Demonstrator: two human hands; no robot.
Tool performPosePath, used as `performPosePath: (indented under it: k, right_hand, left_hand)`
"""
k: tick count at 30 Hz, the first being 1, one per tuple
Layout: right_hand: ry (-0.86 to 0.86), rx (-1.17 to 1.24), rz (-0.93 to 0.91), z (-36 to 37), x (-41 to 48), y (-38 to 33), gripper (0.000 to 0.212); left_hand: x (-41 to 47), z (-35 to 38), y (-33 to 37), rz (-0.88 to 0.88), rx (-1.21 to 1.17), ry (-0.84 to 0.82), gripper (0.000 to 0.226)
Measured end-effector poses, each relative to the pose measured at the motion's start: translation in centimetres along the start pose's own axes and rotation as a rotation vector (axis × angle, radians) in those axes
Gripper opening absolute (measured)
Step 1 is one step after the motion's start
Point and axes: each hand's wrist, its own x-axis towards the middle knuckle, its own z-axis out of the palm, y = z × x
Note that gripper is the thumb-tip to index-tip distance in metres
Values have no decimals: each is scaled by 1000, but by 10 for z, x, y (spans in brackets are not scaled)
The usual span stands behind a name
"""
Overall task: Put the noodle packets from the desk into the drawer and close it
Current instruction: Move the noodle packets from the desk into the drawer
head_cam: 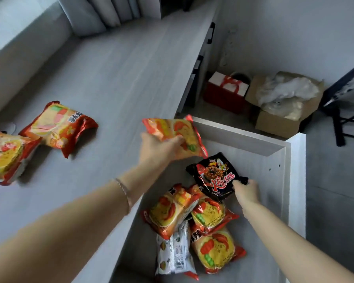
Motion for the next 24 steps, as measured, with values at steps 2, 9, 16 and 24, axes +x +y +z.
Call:
performPosePath:
  k: [2, 9, 16, 24]
  right_hand:
    - [13, -82, -128, -3, -4, -8, 42]
    - [-63, -242, -349, -7, -26, -21, 34]
    - [-139, -331, -594, 19, -67, -50, 25]
    - [-398, -520, -970, 125, -152, -114, 11]
  left_hand:
    - [-31, 19, -19, -78, 111, -92, 52]
    - [-68, 45, -68, -449, 242, -231, 71]
    - [-72, -25, -38, 85, 699, -259, 32]
    - [-4, -201, -35, 237, 642, 359, 47]
